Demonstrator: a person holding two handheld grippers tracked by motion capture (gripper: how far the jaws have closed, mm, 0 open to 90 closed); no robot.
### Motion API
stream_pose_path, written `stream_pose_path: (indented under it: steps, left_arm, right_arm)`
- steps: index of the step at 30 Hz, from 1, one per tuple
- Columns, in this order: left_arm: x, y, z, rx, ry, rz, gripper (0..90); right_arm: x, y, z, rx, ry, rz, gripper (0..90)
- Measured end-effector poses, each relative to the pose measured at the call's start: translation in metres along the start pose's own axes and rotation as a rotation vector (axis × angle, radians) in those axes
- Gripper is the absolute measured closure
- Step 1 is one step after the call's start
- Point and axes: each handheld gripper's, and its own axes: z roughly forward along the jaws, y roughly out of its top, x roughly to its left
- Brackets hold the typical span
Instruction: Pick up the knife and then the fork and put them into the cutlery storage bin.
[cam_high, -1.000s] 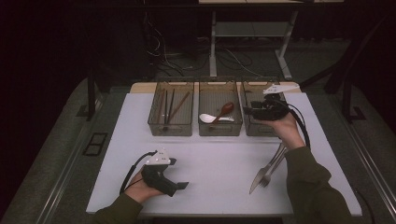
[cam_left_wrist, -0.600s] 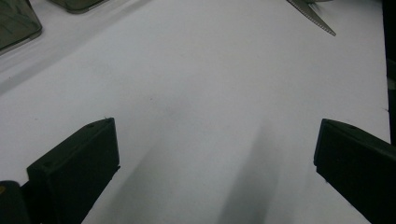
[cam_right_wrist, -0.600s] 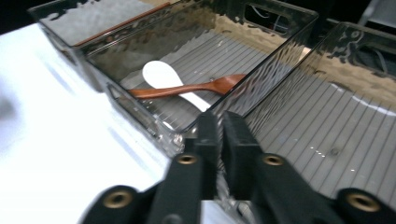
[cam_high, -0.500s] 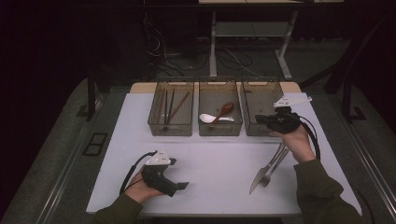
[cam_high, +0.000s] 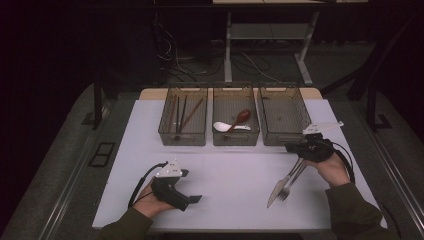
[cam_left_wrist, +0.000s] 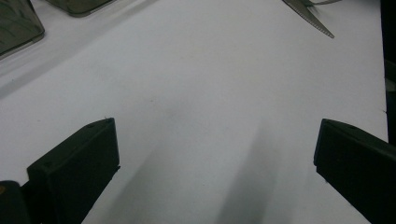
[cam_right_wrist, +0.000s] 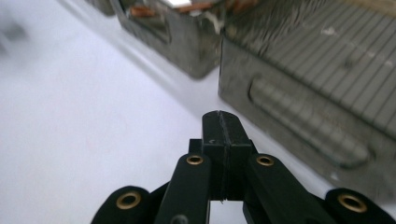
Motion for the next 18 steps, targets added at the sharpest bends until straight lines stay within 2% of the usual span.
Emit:
stream_pose_path:
  steps: [9,18]
  left_arm:
    - [0.000,0.000,0.000,-0.003,-0.001,-0.002,0.0]
    - [-0.001,0.000,0.000,-0.003,-0.001,-0.002,0.0]
  right_arm:
    - [0.002,-0.027,-0.008,0.067,0.000,-0.003,89.4]
    - [0.000,-0.051,-0.005,0.148,-0.018,-0.005,89.5]
